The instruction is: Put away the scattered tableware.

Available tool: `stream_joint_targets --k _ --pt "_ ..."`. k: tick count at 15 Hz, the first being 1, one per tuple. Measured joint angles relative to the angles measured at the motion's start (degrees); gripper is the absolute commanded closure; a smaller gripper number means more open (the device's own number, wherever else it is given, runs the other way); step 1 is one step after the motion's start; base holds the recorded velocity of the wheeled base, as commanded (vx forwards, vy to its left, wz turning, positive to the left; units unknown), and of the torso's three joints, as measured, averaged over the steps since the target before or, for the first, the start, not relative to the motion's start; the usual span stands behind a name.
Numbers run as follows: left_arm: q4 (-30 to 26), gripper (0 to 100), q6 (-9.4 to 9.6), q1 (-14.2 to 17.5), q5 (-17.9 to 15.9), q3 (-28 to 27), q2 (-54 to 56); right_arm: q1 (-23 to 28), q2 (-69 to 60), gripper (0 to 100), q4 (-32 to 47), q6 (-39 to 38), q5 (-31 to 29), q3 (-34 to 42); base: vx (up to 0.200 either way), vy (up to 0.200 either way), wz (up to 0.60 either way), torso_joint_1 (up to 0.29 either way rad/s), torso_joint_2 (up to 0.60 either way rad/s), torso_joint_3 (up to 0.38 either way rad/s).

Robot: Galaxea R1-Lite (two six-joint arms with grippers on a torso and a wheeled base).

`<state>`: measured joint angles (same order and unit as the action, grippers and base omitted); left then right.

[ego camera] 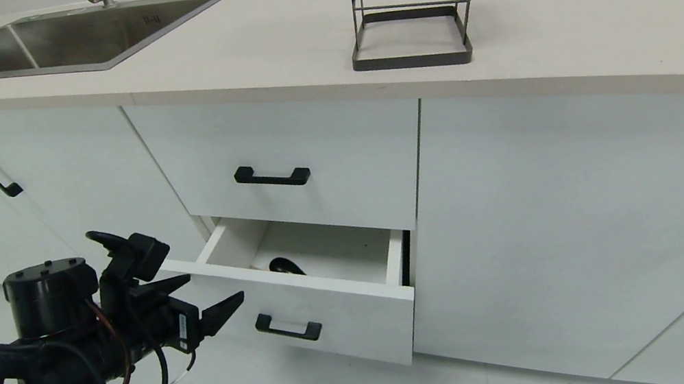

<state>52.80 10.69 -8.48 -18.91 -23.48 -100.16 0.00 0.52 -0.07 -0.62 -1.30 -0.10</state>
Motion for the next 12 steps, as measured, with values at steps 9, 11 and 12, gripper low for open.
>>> stream_joint_targets --k 9,11,12 --pt "11.6 0 -4.13 -0.3 0.0 -5.1 -8.5 0.0 0.0 0 0.0 0.0 0.0 0.0 0.000 0.000 0.00 0.000 0.00 0.000" --pt "14.7 0 -5.01 -0.3 -0.1 -5.1 -10.4 0.0 0.0 0 0.0 0.0 0.0 0.0 0.000 0.000 0.00 0.000 0.00 0.000" --pt "16.7 0 -5.34 -0.3 -0.1 -5.1 -11.1 0.0 0.0 0 0.0 0.0 0.0 0.0 0.000 0.000 0.00 0.000 0.00 0.000"
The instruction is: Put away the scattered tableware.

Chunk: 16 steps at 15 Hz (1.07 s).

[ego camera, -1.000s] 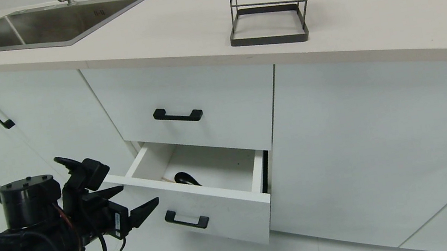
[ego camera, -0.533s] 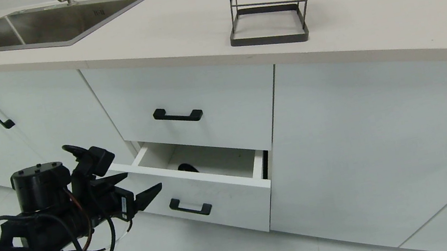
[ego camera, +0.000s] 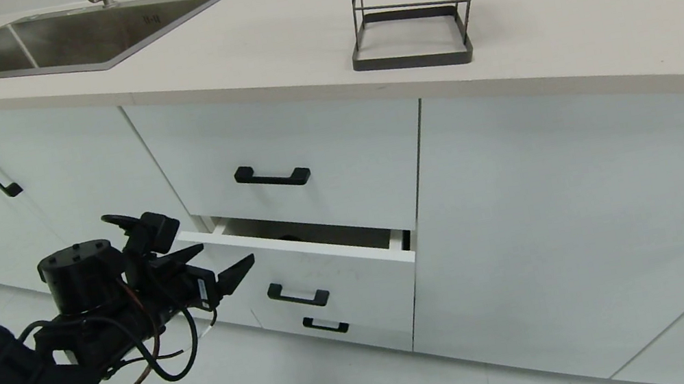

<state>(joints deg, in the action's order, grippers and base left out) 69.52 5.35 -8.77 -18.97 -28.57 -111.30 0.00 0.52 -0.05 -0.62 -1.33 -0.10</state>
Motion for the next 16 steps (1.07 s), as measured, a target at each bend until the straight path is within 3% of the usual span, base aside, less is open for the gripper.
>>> stream_joint_targets --k 2,4,9,13,16 --pt "7.3 0 -0.54 0.0 -0.1 0.1 -2.3 0.0 0.0 0 0.0 0.0 0.0 0.0 0.000 0.000 0.00 0.000 0.00 0.000" --pt "10.2 0 -0.90 -0.1 -1.4 0.2 -4.6 0.0 0.0 0 0.0 0.0 0.0 0.0 0.000 0.000 0.00 0.000 0.00 0.000" --pt "12.0 0 -0.95 0.0 -2.3 1.0 -4.7 0.0 0.0 0 0.0 0.0 0.0 0.0 0.000 0.000 0.00 0.000 0.00 0.000" --pt "12.6 0 -0.51 -0.1 -3.1 9.9 1.3 0.0 0.0 0 0.0 0.0 0.0 0.0 0.000 0.000 0.00 0.000 0.00 0.000" --pt "12.7 0 -0.45 0.2 -3.3 12.6 2.3 0.0 0.0 0 0.0 0.0 0.0 0.0 0.000 0.000 0.00 0.000 0.00 0.000"
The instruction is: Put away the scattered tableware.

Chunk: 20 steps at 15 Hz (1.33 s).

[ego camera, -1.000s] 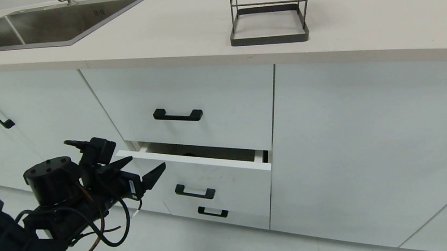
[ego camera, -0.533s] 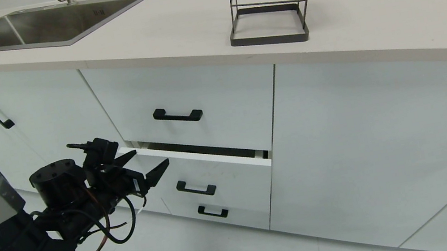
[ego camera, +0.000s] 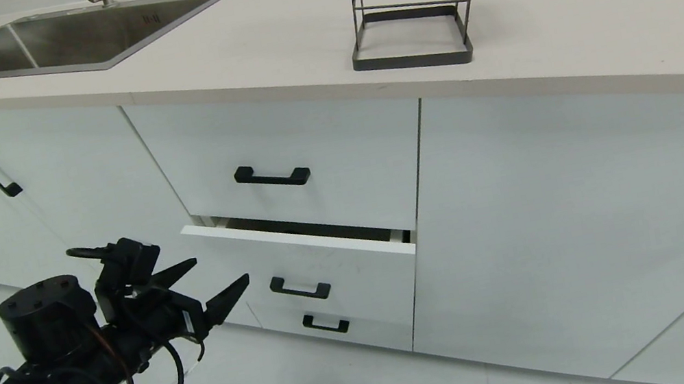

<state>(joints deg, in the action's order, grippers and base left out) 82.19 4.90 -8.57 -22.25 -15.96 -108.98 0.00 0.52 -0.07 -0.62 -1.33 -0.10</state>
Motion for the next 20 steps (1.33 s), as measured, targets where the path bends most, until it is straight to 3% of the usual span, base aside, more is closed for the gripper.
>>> stream_joint_targets --k 14,20 --pt "0.1 0 -0.50 -0.4 0.0 -18.6 -14.7 0.0 0.0 0 0.0 0.0 0.0 0.0 0.000 0.000 0.00 0.000 0.00 0.000" --pt "0.1 0 -0.69 -0.5 0.0 -19.2 -14.5 0.0 0.0 0 0.0 0.0 0.0 0.0 0.000 0.000 0.00 0.000 0.00 0.000"
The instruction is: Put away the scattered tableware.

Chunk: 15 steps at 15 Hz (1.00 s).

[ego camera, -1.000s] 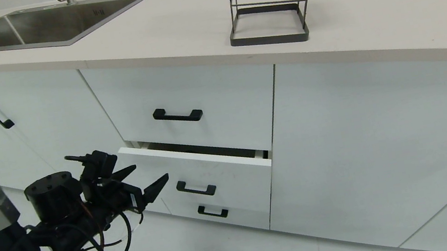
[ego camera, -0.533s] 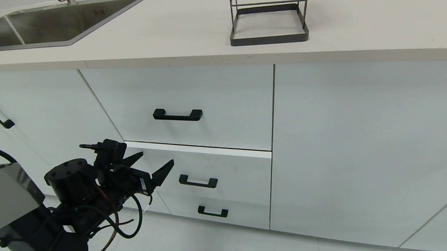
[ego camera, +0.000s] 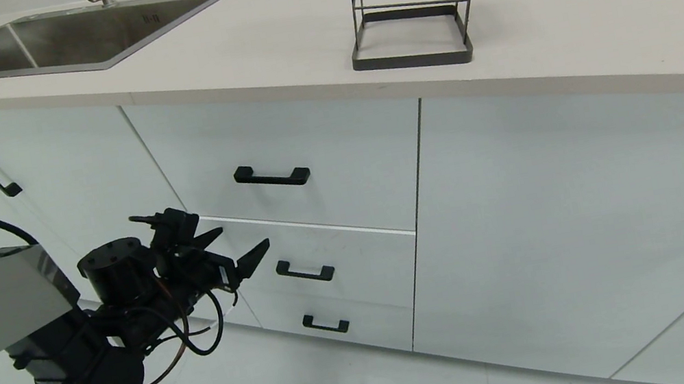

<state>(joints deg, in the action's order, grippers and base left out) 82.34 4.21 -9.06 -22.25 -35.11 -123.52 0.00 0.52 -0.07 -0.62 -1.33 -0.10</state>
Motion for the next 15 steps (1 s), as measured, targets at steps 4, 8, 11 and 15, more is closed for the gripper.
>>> stream_joint_targets --k 4,8,11,15 --pt "0.0 0 0.15 -0.1 0.0 0.3 0.8 0.0 0.0 0 0.0 0.0 0.0 0.0 0.000 0.000 0.00 0.000 0.00 0.000" --pt "0.1 0 0.11 -0.9 0.0 3.4 3.0 0.0 0.0 0 0.0 0.0 0.0 0.0 0.000 0.000 0.00 0.000 0.00 0.000" --pt "0.3 0 0.35 -1.4 -0.1 12.8 11.4 0.0 0.0 0 0.0 0.0 0.0 0.0 0.000 0.000 0.00 0.000 0.00 0.000" --pt "-1.5 0 0.39 -1.3 0.0 26.5 35.0 0.0 0.0 0 0.0 0.0 0.0 0.0 0.000 0.000 0.00 0.000 0.00 0.000"
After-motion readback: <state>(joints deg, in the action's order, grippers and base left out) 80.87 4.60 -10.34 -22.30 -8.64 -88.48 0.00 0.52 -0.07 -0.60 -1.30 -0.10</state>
